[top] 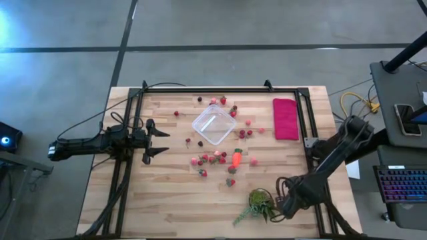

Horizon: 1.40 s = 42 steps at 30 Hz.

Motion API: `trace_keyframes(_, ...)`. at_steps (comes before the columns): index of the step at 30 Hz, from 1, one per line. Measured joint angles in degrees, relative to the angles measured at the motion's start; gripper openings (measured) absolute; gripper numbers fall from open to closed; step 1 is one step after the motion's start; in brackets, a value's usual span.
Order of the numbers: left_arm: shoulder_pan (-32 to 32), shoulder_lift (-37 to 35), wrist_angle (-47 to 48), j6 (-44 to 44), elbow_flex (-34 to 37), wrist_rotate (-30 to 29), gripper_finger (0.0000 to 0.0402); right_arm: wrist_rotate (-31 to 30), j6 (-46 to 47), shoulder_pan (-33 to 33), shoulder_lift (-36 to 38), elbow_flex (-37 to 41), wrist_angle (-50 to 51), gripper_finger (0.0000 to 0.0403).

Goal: Pick and placing Produce into tupperware
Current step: Put the pink apricot into the transparent container

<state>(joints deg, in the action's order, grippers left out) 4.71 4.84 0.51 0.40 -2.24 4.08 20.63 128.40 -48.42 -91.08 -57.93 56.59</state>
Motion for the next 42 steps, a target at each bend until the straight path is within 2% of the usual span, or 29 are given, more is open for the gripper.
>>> trace_keyframes(5,0.0,0.0,0.0,0.0,0.0,0.0,0.0255,-2.9,0.1,-0.7,-1.5,0.7,-0.1,0.0254)
trace_keyframes(23,0.0,0.1,0.0,0.0,0.0,0.0,0.0255,-2.4,-7.3,-2.3,-6.1,1.9,0.1,0.0256)
trace_keyframes(38,0.0,0.0,0.0,0.0,0.0,0.0,0.0255,-3.1,-7.6,-2.3,-0.4,1.8,-0.1,0.0256)
trace_keyframes(42,0.0,0.0,0.0,0.0,0.0,0.0,0.0255,-6.3,-10.6,-2.6,1.7,1.8,-0.2,0.0256)
